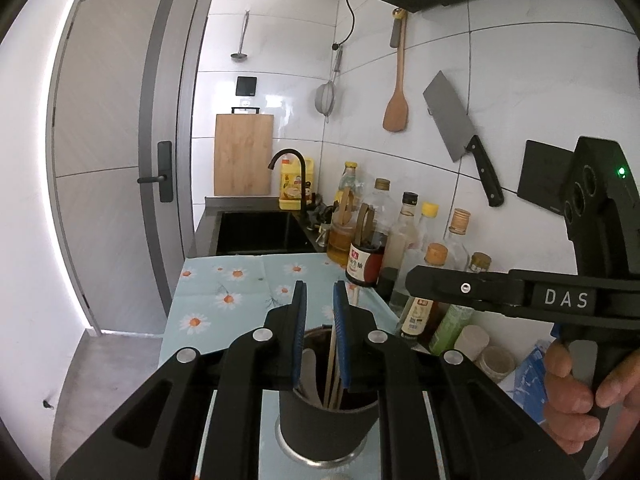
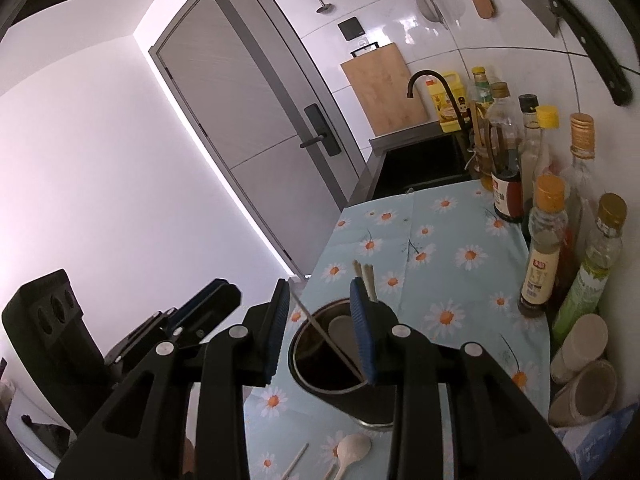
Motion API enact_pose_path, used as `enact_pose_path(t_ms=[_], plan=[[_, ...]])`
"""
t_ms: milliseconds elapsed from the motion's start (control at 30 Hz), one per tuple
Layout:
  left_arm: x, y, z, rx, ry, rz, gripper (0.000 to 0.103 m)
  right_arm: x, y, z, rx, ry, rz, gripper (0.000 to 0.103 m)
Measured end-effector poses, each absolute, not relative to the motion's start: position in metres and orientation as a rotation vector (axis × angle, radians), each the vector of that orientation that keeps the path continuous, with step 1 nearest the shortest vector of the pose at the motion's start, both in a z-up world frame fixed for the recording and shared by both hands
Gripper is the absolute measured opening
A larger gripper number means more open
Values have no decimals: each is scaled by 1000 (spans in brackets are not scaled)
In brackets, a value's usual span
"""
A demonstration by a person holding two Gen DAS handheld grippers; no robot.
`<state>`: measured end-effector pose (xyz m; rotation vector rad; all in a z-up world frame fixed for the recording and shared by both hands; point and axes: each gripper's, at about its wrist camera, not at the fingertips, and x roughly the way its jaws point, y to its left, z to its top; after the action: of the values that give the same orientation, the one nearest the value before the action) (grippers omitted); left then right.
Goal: Organize utensils
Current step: 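Open both grippers to drop the spoon and chopstick into the holder, then lift both open grippers away from the holder back over the table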
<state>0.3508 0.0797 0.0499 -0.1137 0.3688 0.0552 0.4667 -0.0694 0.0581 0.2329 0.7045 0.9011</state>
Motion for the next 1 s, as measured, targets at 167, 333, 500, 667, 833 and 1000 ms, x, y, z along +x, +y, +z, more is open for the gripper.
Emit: enact_pose_path(t_ms=[167, 333, 500, 667, 833, 1000], plan=[[334, 74, 51, -106, 398, 70, 13, 458, -85, 56, 264, 737, 918, 33], [320, 69, 49, -125, 459, 64, 13, 447, -103, 54, 289, 755, 934, 33], [308, 65, 37, -154, 542, 47, 18, 432, -118, 45, 318, 797, 977, 33], [293, 61, 19, -167, 620, 64, 24, 416, -124, 25, 295, 848, 1000, 33], [279, 62, -7, -192, 705, 100, 24, 401, -127, -4, 270, 922, 1000, 41], [268, 63, -32, -208, 798, 119, 25, 388, -125, -38, 260, 1004, 1001, 41]])
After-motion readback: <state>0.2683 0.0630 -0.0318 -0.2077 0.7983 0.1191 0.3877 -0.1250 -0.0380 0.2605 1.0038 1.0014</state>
